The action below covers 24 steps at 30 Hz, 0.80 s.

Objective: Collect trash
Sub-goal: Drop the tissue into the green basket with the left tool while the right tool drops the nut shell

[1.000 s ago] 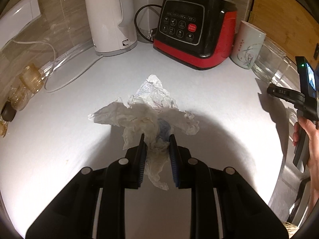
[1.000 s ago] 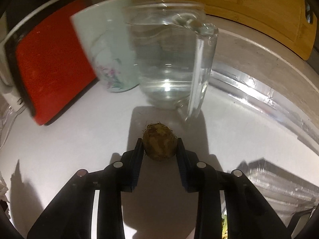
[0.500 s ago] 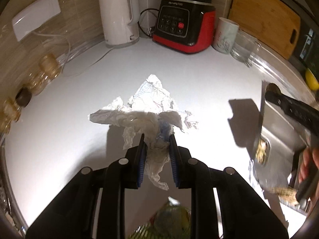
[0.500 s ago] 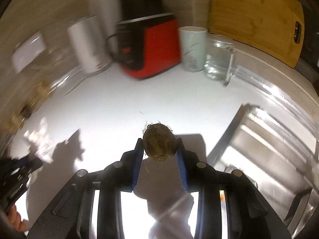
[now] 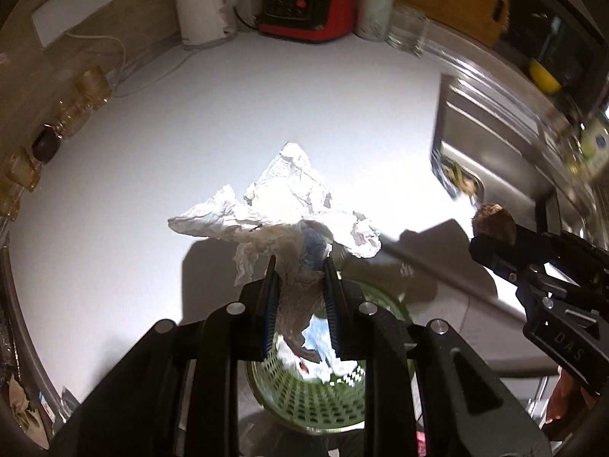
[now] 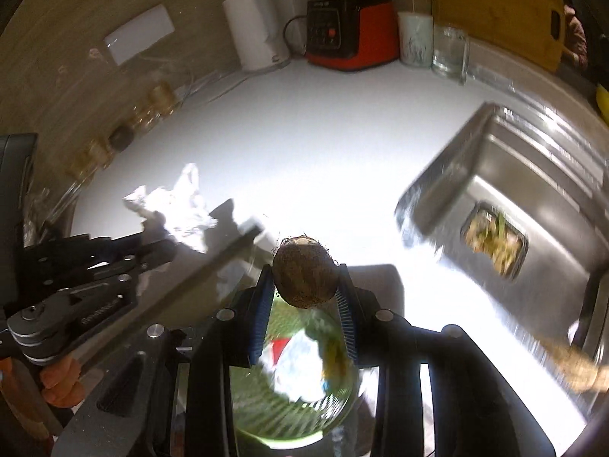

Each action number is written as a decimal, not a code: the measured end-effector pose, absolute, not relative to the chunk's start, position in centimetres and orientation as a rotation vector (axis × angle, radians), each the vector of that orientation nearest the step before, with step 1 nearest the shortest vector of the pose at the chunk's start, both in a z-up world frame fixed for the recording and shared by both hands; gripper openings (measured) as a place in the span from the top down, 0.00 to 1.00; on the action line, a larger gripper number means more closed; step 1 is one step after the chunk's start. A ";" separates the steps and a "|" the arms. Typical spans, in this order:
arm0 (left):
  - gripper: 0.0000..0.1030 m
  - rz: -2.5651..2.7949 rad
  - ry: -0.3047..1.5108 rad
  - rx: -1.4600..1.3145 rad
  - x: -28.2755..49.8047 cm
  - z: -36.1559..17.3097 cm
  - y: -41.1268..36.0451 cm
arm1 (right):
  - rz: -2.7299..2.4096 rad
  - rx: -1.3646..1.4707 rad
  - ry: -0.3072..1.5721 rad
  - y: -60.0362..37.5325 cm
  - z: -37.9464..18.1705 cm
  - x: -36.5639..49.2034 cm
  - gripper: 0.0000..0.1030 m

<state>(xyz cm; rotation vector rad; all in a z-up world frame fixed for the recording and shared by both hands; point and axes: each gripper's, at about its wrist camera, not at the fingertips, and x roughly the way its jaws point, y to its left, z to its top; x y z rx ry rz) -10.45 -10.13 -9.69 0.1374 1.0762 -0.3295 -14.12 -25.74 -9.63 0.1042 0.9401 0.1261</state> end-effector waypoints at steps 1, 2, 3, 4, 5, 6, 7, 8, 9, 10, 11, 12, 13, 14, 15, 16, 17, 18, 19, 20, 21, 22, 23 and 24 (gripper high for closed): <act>0.79 -0.345 1.088 0.144 -11.2 -10.2 -10.0 | 0.122 0.108 0.945 -25.4 -9.9 -15.0 0.68; 0.79 -0.355 1.099 0.149 -11.8 -10.6 -10.0 | 0.119 0.111 0.950 -25.2 -10.2 -15.8 0.68; 0.79 -0.365 1.117 0.155 -12.5 -11.2 -9.9 | 0.112 0.118 0.957 -24.9 -10.5 -16.7 0.68; 0.79 -0.377 1.134 0.157 -13.0 -11.9 -9.8 | 0.108 0.125 0.964 -24.7 -10.8 -17.5 0.68; 0.79 -0.390 1.148 0.158 -13.5 -12.4 -9.7 | 0.104 0.131 0.967 -24.6 -11.0 -18.0 0.68; 0.79 -0.398 1.154 0.163 -13.9 -12.8 -9.7 | 0.100 0.138 0.971 -24.5 -11.2 -18.5 0.68; 0.79 -0.401 1.163 0.172 -14.2 -13.4 -9.6 | 0.095 0.144 0.976 -24.4 -11.5 -19.0 0.68; 0.79 -0.401 1.168 0.180 -14.5 -13.8 -9.6 | 0.092 0.148 0.979 -24.3 -11.6 -19.3 0.68; 0.79 -0.404 1.176 0.189 -14.7 -14.3 -9.6 | 0.090 0.154 0.983 -24.3 -11.8 -19.7 0.68; 0.79 -0.406 1.183 0.193 -14.9 -14.6 -9.7 | 0.089 0.157 0.987 -24.2 -11.9 -19.9 0.68; 0.79 -0.415 1.195 0.192 -15.0 -15.0 -9.7 | 0.088 0.158 0.987 -24.1 -12.0 -20.2 0.68; 0.78 -0.424 1.207 0.187 -15.0 -15.2 -9.7 | 0.085 0.157 0.986 -24.0 -12.0 -20.4 0.68; 0.78 -0.437 1.222 0.178 -15.0 -15.4 -9.7 | 0.083 0.155 0.985 -23.8 -12.0 -20.6 0.68; 0.77 -0.445 1.231 0.170 -15.0 -15.5 -9.7 | 0.082 0.154 0.984 -23.7 -11.9 -20.7 0.68; 0.76 -0.447 1.237 0.164 -15.1 -15.6 -9.7 | 0.083 0.153 0.984 -23.7 -11.9 -20.7 0.68; 0.75 -0.450 1.238 0.165 -15.1 -15.6 -9.8 | 0.083 0.151 0.983 -23.6 -11.9 -20.8 0.68; 0.69 -0.454 1.238 0.170 -15.2 -15.6 -9.8 | 0.083 0.148 0.983 -23.6 -11.8 -20.8 0.68; 0.65 -0.453 1.236 0.177 -15.3 -15.6 -9.9 | 0.083 0.146 0.982 -23.5 -11.7 -20.8 0.68; 0.59 -0.451 1.227 0.177 -15.4 -15.5 -9.9 | 0.084 0.144 0.982 -23.5 -11.7 -20.8 0.68; 0.52 -0.449 1.216 0.177 -15.4 -15.3 -9.9 | 0.087 0.142 0.982 -23.4 -11.7 -20.8 0.68; 0.48 -0.448 1.210 0.178 -15.4 -15.2 -9.7 | 0.087 0.141 0.982 -23.4 -11.6 -20.7 0.68; 0.42 -0.448 1.204 0.174 -15.4 -15.0 -9.7 | 0.088 0.139 0.983 -23.3 -11.6 -20.6 0.68; 0.38 -0.449 1.199 0.169 -15.3 -14.8 -9.6 | 0.090 0.137 0.984 -23.2 -11.6 -20.5 0.68; 0.38 -0.448 1.197 0.164 -15.3 -14.6 -9.6 | 0.091 0.136 0.985 -23.2 -11.6 -20.4 0.68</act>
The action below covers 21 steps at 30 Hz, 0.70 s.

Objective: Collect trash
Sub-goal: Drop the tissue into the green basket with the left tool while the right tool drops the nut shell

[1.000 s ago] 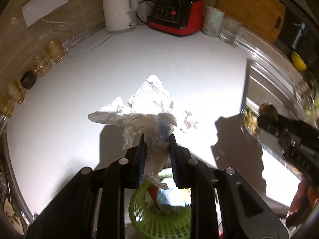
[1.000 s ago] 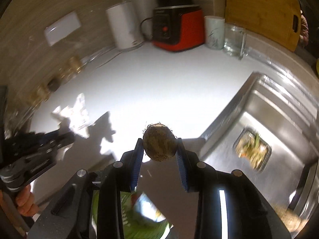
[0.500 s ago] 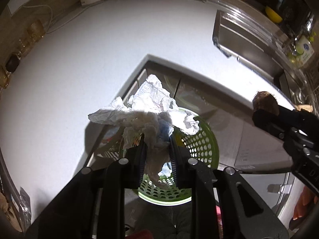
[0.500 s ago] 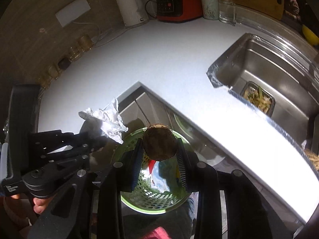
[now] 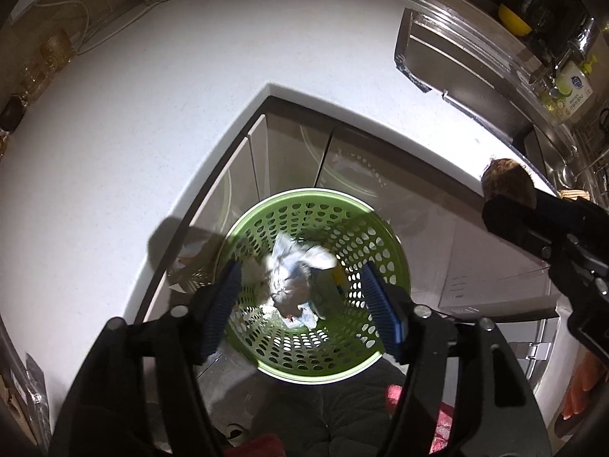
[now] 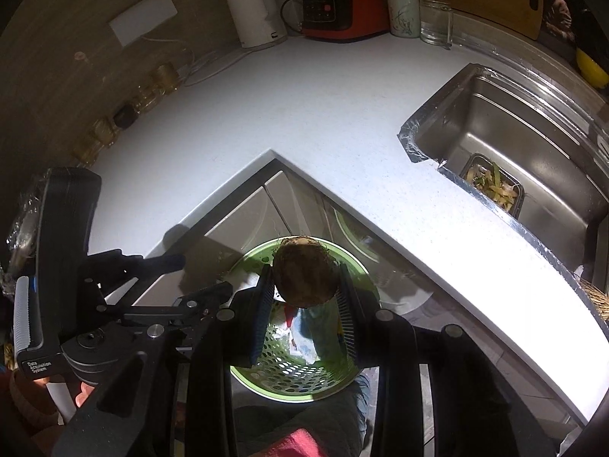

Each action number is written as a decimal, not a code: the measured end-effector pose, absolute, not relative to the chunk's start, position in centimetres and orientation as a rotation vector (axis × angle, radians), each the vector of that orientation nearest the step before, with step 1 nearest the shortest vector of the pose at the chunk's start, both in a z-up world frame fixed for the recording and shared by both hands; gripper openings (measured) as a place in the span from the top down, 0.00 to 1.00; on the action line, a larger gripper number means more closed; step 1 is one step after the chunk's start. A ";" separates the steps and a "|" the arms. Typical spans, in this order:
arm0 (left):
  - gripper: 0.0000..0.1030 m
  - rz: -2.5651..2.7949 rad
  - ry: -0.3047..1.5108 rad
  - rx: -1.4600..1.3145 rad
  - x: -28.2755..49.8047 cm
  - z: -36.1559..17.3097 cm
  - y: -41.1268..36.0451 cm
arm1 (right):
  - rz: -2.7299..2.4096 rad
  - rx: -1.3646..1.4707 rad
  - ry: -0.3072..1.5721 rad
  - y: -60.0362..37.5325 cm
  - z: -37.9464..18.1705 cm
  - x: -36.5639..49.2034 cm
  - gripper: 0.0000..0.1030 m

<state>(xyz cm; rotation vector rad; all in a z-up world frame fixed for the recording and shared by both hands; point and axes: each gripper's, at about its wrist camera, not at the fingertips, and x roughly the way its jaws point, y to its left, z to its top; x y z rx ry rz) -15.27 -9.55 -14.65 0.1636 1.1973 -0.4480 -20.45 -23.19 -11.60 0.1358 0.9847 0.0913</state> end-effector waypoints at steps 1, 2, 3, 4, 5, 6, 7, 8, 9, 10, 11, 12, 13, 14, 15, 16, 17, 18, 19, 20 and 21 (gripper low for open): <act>0.37 -0.448 1.197 0.160 -15.2 -14.6 -9.6 | 0.094 0.134 0.985 -23.2 -11.6 -20.4 0.68; 0.34 -0.447 1.200 0.157 -15.1 -14.5 -9.5 | 0.096 0.132 0.987 -23.1 -11.6 -20.3 0.68; 0.33 -0.445 1.200 0.155 -15.1 -14.5 -9.4 | 0.097 0.131 0.987 -23.1 -11.6 -20.3 0.68; 0.31 -0.440 1.198 0.153 -15.0 -14.4 -9.3 | 0.099 0.131 0.988 -23.1 -11.7 -20.2 0.68; 0.30 -0.434 1.194 0.153 -14.9 -14.2 -9.2 | 0.099 0.131 0.988 -23.0 -11.7 -20.2 0.68; 0.29 -0.430 1.189 0.152 -14.8 -14.1 -9.1 | 0.101 0.130 0.988 -23.0 -11.7 -20.1 0.68; 0.29 -0.427 1.184 0.152 -14.8 -13.9 -8.9 | 0.102 0.129 0.989 -23.0 -11.7 -20.1 0.68; 0.26 -0.419 1.178 0.150 -14.7 -13.6 -8.6 | 0.103 0.128 0.990 -23.0 -11.8 -20.0 0.68; 0.25 -0.409 1.172 0.147 -14.7 -13.3 -8.3 | 0.103 0.128 0.992 -23.0 -11.9 -20.0 0.68; 0.22 -0.399 1.164 0.144 -14.6 -13.1 -8.0 | 0.107 0.126 0.993 -23.1 -12.0 -19.9 0.68; 0.21 -0.389 1.154 0.139 -14.5 -12.8 -7.7 | 0.111 0.124 0.996 -23.0 -12.1 -19.9 0.68; 0.21 -0.383 1.148 0.137 -14.4 -12.5 -7.5 | 0.117 0.120 1.001 -22.9 -12.3 -19.9 0.68; 0.20 -0.376 1.142 0.135 -14.3 -12.3 -7.3 | 0.120 0.118 1.005 -22.7 -12.5 -19.8 0.68; 0.20 -0.369 1.138 0.134 -14.3 -12.1 -7.0 | 0.129 0.113 1.013 -22.5 -12.8 -19.8 0.68; 0.20 -0.360 1.131 0.134 -14.2 -11.9 -6.7 | 0.136 0.109 1.020 -22.3 -13.1 -19.8 0.68; 0.19 -0.351 1.126 0.131 -14.1 -11.7 -6.4 | 0.143 0.104 1.026 -22.1 -13.4 -19.8 0.68; 0.19 -0.344 1.123 0.127 -14.0 -11.6 -6.2 | 0.151 0.098 1.032 -21.8 -13.7 -19.8 0.68; 0.18 -0.340 1.122 0.122 -13.9 -11.4 -6.0 | 0.158 0.093 1.040 -21.6 -14.0 -19.7 0.68; 0.18 -0.334 1.121 0.115 -13.8 -11.4 -5.8 | 0.166 0.090 1.048 -21.4 -14.4 -19.7 0.68; 0.18 -0.330 1.121 0.111 -13.8 -11.3 -5.6 | 0.173 0.087 1.054 -21.2 -14.7 -19.7 0.68; 0.17 -0.324 1.120 0.108 -13.7 -11.2 -5.4 | 0.178 0.082 1.064 -21.0 -15.0 -19.7 0.67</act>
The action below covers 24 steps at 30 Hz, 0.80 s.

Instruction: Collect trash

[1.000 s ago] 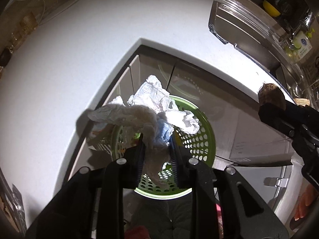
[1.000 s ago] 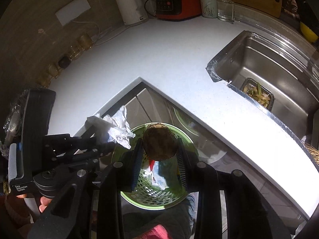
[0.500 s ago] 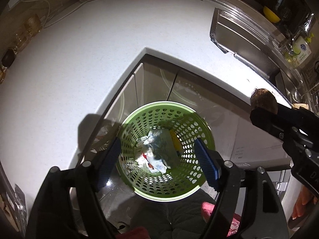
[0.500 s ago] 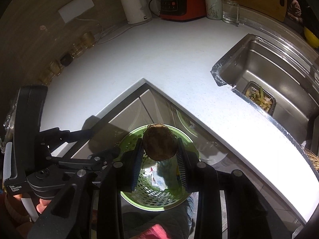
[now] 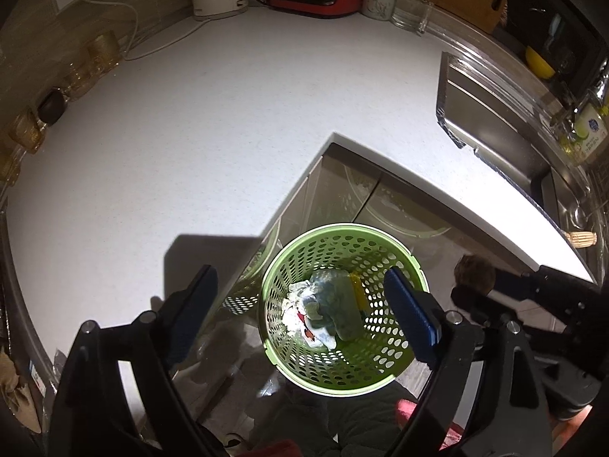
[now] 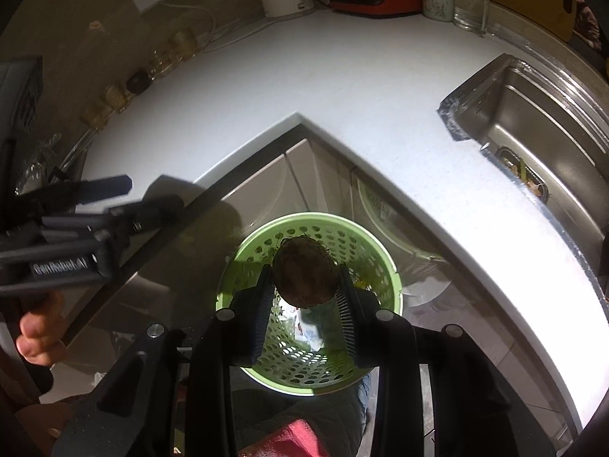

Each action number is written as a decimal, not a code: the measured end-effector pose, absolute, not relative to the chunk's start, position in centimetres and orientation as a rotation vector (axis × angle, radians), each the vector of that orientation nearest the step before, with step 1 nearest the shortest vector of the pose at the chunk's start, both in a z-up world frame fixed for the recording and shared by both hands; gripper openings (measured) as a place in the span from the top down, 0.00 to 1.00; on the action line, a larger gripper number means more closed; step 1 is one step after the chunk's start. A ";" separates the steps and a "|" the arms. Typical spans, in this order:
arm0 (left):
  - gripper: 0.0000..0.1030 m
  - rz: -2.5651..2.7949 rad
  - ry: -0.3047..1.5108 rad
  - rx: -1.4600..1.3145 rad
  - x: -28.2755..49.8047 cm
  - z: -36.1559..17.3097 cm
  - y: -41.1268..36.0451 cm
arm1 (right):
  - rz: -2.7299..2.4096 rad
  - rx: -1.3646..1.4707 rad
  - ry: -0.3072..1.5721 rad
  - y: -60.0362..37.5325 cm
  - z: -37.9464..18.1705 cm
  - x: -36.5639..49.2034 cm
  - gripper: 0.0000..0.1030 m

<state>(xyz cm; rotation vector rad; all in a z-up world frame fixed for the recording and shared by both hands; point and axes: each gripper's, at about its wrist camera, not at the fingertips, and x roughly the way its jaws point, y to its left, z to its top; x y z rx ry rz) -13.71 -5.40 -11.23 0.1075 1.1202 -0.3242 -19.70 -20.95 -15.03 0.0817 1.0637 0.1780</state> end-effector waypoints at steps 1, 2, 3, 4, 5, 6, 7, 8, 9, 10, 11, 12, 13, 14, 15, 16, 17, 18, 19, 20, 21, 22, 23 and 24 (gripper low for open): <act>0.17 -0.318 1.120 0.105 -13.6 -11.2 -5.2 | 0.181 0.077 1.070 -20.8 -15.3 -19.7 0.67; 0.17 -0.313 1.119 0.104 -13.6 -11.2 -5.1 | 0.187 0.075 1.072 -20.7 -15.4 -19.7 0.64; 0.17 -0.306 1.119 0.102 -13.6 -11.2 -4.9 | 0.193 0.075 1.078 -20.5 -15.6 -19.6 0.54; 0.16 -0.301 1.120 0.100 -13.5 -11.2 -4.8 | 0.196 0.076 1.082 -20.5 -15.7 -19.5 0.48; 0.16 -0.298 1.120 0.100 -13.5 -11.2 -4.8 | 0.188 0.075 1.079 -20.4 -15.7 -19.5 0.38; 0.16 -0.293 1.120 0.102 -13.5 -11.3 -4.7 | 0.182 0.074 1.078 -20.4 -15.7 -19.5 0.35; 0.16 -0.289 1.119 0.103 -13.5 -11.2 -4.6 | 0.179 0.076 1.075 -20.4 -15.6 -19.4 0.34; 0.16 -0.285 1.117 0.105 -13.4 -11.2 -4.6 | 0.178 0.079 1.074 -20.5 -15.6 -19.4 0.30; 0.16 -0.282 1.117 0.105 -13.5 -11.2 -4.7 | 0.170 0.082 1.069 -20.6 -15.4 -19.3 0.25; 0.16 -0.283 1.118 0.103 -13.5 -11.2 -4.6 | 0.161 0.081 1.064 -20.8 -15.3 -19.4 0.22; 0.16 -0.282 1.119 0.103 -13.5 -11.2 -4.6 | 0.149 0.079 1.056 -20.9 -15.0 -19.4 0.19; 0.16 -0.281 1.119 0.102 -13.4 -11.2 -4.6 | 0.143 0.078 1.050 -21.1 -14.8 -19.3 0.17; 0.16 -0.280 1.117 0.102 -13.4 -11.1 -4.6 | 0.137 0.077 1.044 -21.2 -14.5 -19.2 0.15; 0.15 -0.278 1.116 0.102 -13.4 -11.0 -4.6 | 0.130 0.074 1.038 -21.3 -14.3 -19.2 0.13; 0.15 -0.275 1.116 0.100 -13.3 -11.0 -4.6 | 0.121 0.071 1.029 -21.4 -13.9 -19.2 0.10; 0.14 -0.273 1.115 0.098 -13.2 -10.9 -4.6 | 0.111 0.068 1.022 -21.4 -13.6 -19.1 0.08; 0.13 -0.272 1.114 0.095 -13.2 -10.8 -4.6 | 0.100 0.066 1.016 -21.6 -13.3 -19.0 0.06; 0.12 -0.270 1.111 0.088 -13.1 -10.5 -4.5 | 0.089 0.065 1.006 -21.8 -12.8 -19.0 0.05; 0.12 -0.267 1.109 0.086 -13.0 -10.4 -4.5 | 0.085 0.066 0.999 -22.0 -12.5 -19.0 0.04; 0.12 -0.260 1.106 0.085 -12.8 -10.2 -4.5 | 0.082 0.066 0.991 -22.1 -12.0 -19.0 0.02; 0.12 -0.257 1.103 0.085 -12.7 -10.0 -4.5 | 0.075 0.064 0.976 -22.3 -11.4 -18.9 0.02; 0.12 -0.252 1.098 0.085 -12.6 -9.7 -4.5 | 0.067 0.061 0.966 -22.3 -10.9 -18.8 0.02; 0.12 -0.246 1.089 0.084 -12.5 -9.3 -4.5 | 0.063 0.058 0.957 -22.4 -10.5 -18.7 0.02; 0.12 -0.239 1.071 0.081 -12.5 -8.7 -4.5 | 0.059 0.054 0.943 -22.5 -9.8 -18.6 0.02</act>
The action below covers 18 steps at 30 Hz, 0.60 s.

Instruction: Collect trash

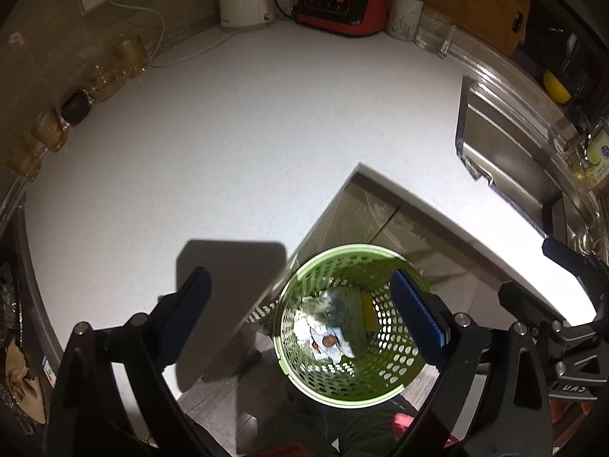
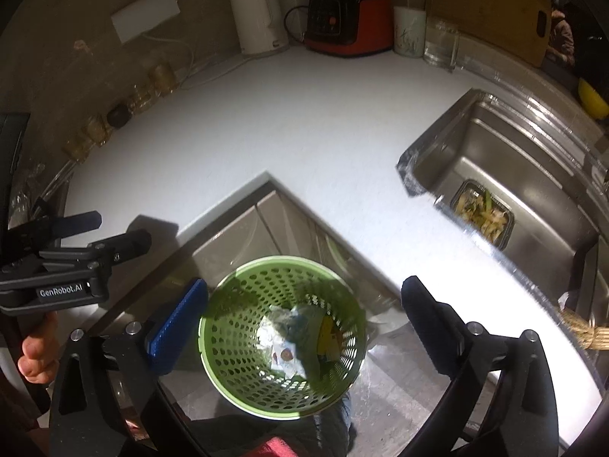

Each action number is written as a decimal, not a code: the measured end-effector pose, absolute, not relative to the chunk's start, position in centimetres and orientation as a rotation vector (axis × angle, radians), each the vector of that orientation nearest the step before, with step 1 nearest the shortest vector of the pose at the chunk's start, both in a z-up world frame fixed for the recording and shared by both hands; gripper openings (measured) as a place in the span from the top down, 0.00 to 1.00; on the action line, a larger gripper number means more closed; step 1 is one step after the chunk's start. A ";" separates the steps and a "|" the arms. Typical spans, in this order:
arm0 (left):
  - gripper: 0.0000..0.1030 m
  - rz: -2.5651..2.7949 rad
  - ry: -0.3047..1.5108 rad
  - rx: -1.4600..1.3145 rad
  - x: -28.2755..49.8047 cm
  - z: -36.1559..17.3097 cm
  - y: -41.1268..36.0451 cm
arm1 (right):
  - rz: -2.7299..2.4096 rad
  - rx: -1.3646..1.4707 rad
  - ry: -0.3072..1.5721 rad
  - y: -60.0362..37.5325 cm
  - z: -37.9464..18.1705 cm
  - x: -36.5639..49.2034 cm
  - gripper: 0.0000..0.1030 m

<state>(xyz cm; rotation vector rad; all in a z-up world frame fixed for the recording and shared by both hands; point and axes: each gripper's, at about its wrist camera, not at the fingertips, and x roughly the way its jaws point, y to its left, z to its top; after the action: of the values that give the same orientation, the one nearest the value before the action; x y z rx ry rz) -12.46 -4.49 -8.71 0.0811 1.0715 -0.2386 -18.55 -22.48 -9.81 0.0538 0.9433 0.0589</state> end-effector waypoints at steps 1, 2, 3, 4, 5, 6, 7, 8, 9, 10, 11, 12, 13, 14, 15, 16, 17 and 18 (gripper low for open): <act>0.12 -0.232 1.054 0.080 -12.4 -8.1 -4.5 | 0.056 0.049 0.931 -22.6 -9.2 -18.4 0.02; 0.12 -0.225 1.037 0.078 -12.4 -7.5 -4.6 | 0.053 0.045 0.919 -22.7 -8.6 -18.2 0.02; 0.11 -0.216 1.014 0.077 -12.3 -6.6 -4.6 | 0.050 0.040 0.903 -22.9 -7.9 -17.9 0.02; 0.09 -0.210 0.997 0.076 -12.2 -5.9 -4.7 | 0.049 0.036 0.889 -23.0 -7.2 -17.7 0.02; 0.08 -0.203 0.981 0.074 -12.1 -5.3 -4.8 | 0.047 0.033 0.871 -23.1 -6.4 -17.3 0.02; 0.08 -0.194 0.958 0.070 -12.1 -4.4 -4.8 | 0.046 0.032 0.857 -23.2 -5.7 -17.0 0.02; 0.08 -0.186 0.938 0.066 -11.9 -3.5 -4.9 | 0.046 0.030 0.841 -23.3 -5.0 -16.7 0.02; 0.08 -0.179 0.915 0.062 -11.8 -2.5 -4.9 | 0.046 0.028 0.825 -23.3 -4.3 -16.5 0.02; 0.08 -0.174 0.900 0.059 -11.7 -1.8 -5.0 | 0.046 0.024 0.807 -23.4 -3.5 -16.1 0.02; 0.08 -0.168 0.884 0.055 -11.6 -1.0 -4.9 | 0.048 0.020 0.787 -23.5 -2.6 -15.7 0.02; 0.08 -0.162 0.871 0.050 -11.4 -0.3 -4.9 | 0.051 0.018 0.774 -23.5 -1.9 -15.4 0.02; 0.08 -0.158 0.857 0.044 -11.2 0.5 -4.8 | 0.061 0.014 0.750 -23.5 -0.9 -15.0 0.02; 0.08 -0.154 0.843 0.038 -11.0 1.3 -4.7 | 0.068 0.010 0.734 -23.4 -0.2 -14.8 0.02; 0.08 -0.144 0.828 0.035 -10.9 2.1 -4.6 | 0.077 0.005 0.709 -23.4 0.8 -14.5 0.02; 0.08 -0.126 0.806 0.033 -10.8 2.9 -4.3 | 0.083 0.000 0.693 -23.3 1.5 -14.2 0.02; 0.08 -0.112 0.790 0.033 -10.6 3.6 -4.2 | 0.091 -0.006 0.672 -23.2 2.3 -14.0 0.02; 0.08 -0.095 0.771 0.031 -10.5 4.5 -3.9 | 0.097 -0.011 0.647 -23.0 3.4 -13.7 0.02; 0.08 -0.084 0.758 0.026 -10.4 5.1 -3.8 | 0.101 -0.013 0.631 -22.9 4.0 -13.6 0.02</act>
<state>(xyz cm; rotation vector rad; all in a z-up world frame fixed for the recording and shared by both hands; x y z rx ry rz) -10.37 -3.80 5.06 0.0265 0.7581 -0.0839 -13.60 -22.91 4.03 -0.0128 0.6313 0.1011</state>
